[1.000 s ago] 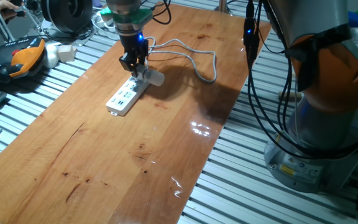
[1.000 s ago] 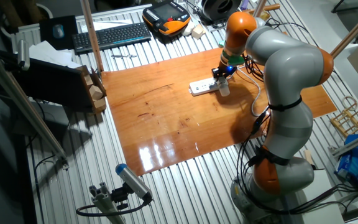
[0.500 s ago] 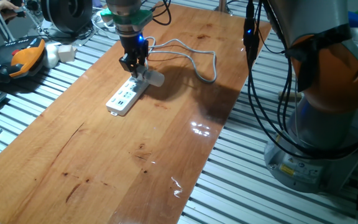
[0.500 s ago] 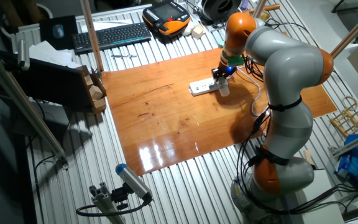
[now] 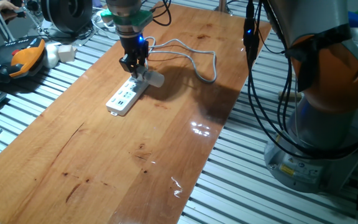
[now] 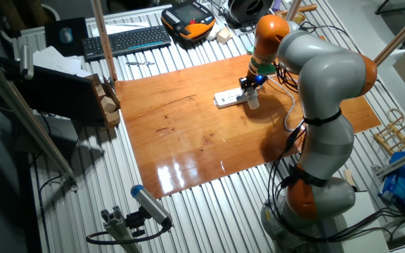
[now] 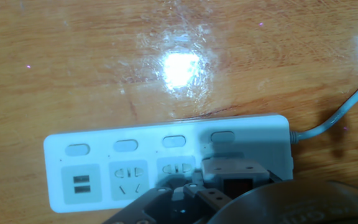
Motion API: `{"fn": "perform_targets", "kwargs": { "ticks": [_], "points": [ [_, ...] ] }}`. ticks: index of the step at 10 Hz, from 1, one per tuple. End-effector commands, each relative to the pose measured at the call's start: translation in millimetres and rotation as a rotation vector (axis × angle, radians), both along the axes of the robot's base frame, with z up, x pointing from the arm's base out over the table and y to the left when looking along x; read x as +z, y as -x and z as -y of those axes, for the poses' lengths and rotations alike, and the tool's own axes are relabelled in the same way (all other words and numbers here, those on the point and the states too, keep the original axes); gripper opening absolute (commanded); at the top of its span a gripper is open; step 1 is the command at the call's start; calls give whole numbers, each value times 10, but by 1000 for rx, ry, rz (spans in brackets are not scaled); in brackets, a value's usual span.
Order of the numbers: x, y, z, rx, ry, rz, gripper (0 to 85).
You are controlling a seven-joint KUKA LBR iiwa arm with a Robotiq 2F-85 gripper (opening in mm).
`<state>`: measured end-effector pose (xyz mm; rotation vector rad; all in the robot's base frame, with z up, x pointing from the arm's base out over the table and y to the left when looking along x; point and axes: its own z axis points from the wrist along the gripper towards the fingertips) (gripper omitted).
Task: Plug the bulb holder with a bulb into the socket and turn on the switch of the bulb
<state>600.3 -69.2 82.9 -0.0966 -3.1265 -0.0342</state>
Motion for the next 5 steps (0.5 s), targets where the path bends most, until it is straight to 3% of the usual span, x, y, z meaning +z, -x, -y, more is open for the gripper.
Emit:
{"fn": "perform_targets", "kwargs": {
  "ticks": [1,5],
  "points": [
    [-5,3,0,0,-1,-1,0],
    [-6,2,-3,12,1,-7,0]
  ]
}}
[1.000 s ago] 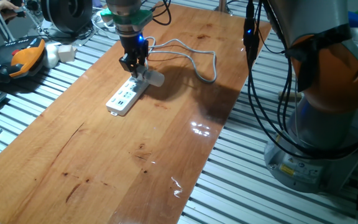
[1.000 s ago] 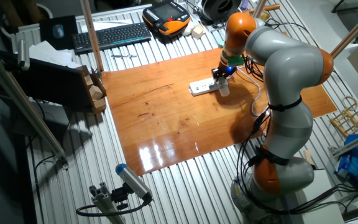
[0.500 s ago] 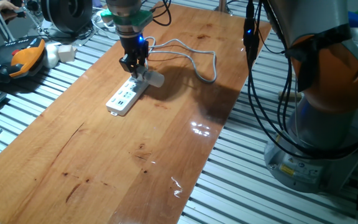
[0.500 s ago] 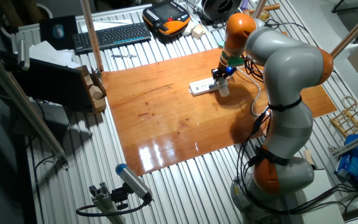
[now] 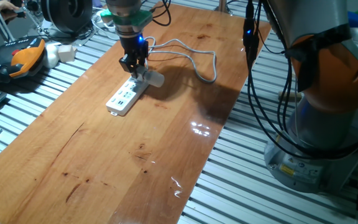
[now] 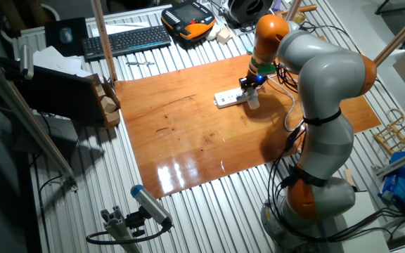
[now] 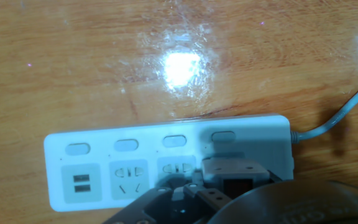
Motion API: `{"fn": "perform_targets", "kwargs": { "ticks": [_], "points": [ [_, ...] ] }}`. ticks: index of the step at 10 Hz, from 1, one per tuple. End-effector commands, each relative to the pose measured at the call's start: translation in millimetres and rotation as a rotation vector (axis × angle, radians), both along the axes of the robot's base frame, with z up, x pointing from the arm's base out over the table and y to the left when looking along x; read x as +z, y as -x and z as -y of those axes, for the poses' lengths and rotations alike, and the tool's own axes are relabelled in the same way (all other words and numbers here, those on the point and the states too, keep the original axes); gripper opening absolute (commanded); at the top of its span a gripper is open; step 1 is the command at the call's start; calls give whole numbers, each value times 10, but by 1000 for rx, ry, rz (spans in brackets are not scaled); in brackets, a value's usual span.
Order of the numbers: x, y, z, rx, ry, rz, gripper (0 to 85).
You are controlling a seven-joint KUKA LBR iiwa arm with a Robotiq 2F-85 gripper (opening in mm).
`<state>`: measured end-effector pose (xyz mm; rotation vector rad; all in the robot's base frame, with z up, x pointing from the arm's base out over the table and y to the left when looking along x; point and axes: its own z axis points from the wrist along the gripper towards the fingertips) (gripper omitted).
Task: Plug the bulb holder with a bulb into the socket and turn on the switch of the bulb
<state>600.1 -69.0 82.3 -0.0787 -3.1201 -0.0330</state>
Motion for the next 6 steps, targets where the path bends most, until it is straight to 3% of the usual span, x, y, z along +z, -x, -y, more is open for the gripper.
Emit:
{"fn": "perform_targets", "kwargs": {
  "ticks": [1,2,3,4,5,6],
  "points": [
    [1,0,-2,-1,0,5,0],
    [1,1,-3,-6,0,14,170],
    [2,2,-5,-10,3,18,170],
    [1,3,-6,-15,3,23,340],
    [-1,4,-7,-18,3,26,340],
    [-2,4,-8,-20,5,27,510]
  ]
}}
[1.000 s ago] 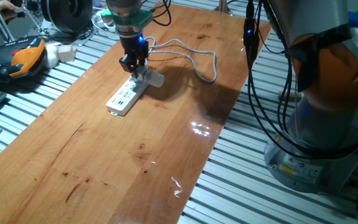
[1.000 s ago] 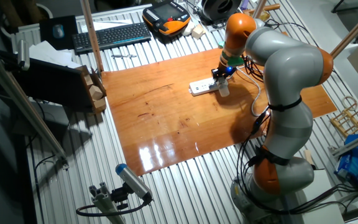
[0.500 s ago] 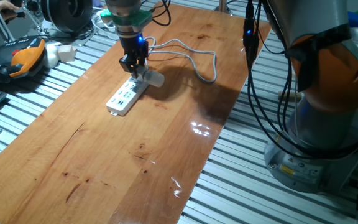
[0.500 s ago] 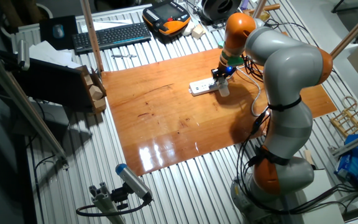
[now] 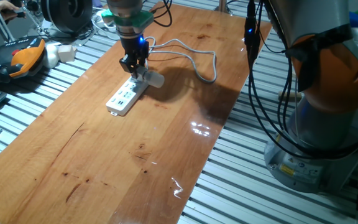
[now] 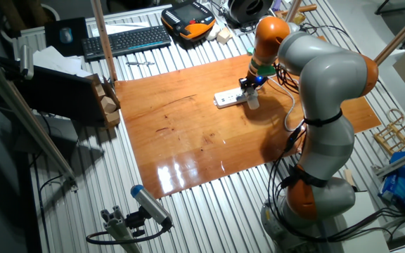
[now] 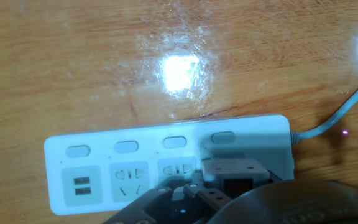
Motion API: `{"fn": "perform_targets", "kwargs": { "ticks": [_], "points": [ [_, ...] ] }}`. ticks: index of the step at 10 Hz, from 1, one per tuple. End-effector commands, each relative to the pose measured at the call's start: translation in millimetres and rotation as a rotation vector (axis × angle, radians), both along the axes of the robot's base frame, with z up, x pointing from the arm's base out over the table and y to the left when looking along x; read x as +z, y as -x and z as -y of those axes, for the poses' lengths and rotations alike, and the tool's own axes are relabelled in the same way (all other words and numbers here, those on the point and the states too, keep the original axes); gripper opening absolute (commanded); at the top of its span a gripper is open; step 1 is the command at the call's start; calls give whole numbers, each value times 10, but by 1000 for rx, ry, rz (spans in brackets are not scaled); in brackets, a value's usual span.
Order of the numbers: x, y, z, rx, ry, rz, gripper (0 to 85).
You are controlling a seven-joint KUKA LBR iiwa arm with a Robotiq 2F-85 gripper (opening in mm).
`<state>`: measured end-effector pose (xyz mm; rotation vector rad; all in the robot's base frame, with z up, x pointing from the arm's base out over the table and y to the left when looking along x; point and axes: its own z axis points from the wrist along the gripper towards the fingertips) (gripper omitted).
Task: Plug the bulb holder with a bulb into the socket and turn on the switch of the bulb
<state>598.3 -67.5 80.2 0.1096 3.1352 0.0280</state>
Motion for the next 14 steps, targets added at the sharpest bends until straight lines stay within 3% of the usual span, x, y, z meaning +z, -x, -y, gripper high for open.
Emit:
{"fn": "perform_targets", "kwargs": {
  "ticks": [1,3,4,8,9,12,14],
  "points": [
    [18,-13,5,-3,1,6,680],
    [16,-12,3,-8,1,11,680],
    [17,-11,2,-8,1,14,850],
    [197,-106,7,1,5,15,850],
    [242,-140,4,7,4,15,680],
    [388,-246,-6,29,4,-6,680],
    [408,-283,-6,38,-2,2,680]
  ]
}}
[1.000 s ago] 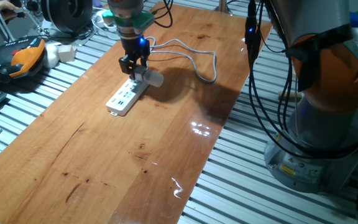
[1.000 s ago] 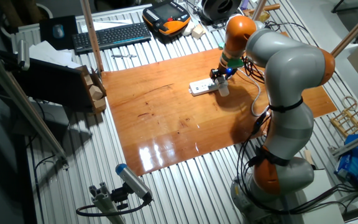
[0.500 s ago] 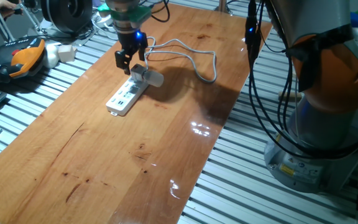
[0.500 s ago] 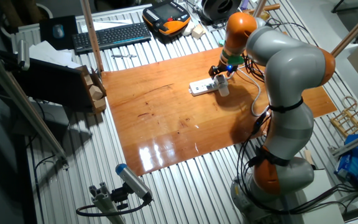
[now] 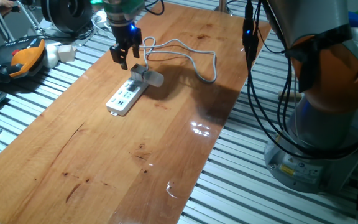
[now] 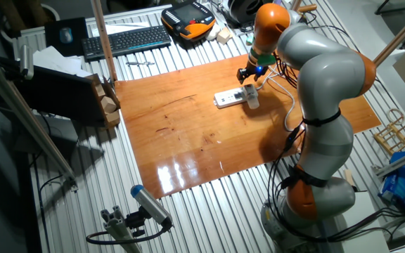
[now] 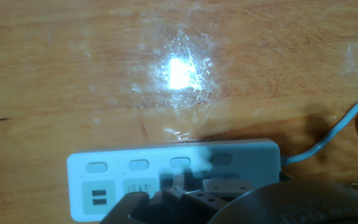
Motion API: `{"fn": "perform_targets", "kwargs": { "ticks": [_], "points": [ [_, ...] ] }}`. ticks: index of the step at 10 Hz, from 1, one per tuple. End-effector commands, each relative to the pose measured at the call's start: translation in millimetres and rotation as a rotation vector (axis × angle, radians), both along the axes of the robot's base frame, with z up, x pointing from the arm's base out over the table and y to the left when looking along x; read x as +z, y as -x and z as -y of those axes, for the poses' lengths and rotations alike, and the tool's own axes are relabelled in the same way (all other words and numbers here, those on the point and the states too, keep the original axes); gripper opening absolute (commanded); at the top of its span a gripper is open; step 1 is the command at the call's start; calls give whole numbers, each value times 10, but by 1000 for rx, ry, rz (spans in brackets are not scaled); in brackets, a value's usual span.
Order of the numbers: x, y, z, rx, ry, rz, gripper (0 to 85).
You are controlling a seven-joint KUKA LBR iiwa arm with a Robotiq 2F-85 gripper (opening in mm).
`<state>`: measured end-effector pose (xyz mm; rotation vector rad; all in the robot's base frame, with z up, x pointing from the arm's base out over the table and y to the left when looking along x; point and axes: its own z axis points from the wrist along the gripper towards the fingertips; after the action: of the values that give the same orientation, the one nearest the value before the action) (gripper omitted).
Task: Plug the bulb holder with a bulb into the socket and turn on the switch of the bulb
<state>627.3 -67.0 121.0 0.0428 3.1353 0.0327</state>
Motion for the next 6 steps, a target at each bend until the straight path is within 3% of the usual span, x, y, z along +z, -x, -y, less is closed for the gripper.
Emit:
{"fn": "perform_targets", "kwargs": {
  "ticks": [1,3,4,6],
  "points": [
    [1,-17,4,14,-7,-9,680],
    [28,-43,19,46,-12,-34,340],
    [40,-54,25,61,-6,-40,340],
    [35,-58,27,84,-5,-48,0]
  ]
}}
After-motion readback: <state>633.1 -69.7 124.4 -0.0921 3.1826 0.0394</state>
